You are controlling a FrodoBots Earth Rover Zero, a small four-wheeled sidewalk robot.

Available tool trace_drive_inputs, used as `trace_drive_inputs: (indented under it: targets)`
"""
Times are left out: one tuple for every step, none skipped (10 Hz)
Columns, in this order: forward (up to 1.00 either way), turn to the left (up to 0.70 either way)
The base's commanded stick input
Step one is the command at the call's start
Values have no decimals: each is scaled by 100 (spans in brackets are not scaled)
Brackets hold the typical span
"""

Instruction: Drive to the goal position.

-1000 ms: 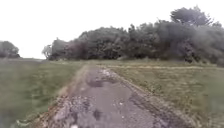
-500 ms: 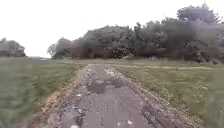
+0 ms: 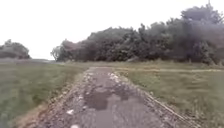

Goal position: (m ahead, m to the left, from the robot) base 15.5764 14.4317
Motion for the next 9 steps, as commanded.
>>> trace_drive_inputs:
  targets:
    - [100,0]
    - [100,0]
    - [100,0]
    - [100,0]
    - [100,0]
    - [100,16]
    - [100,23]
    - [100,0]
    - [100,0]
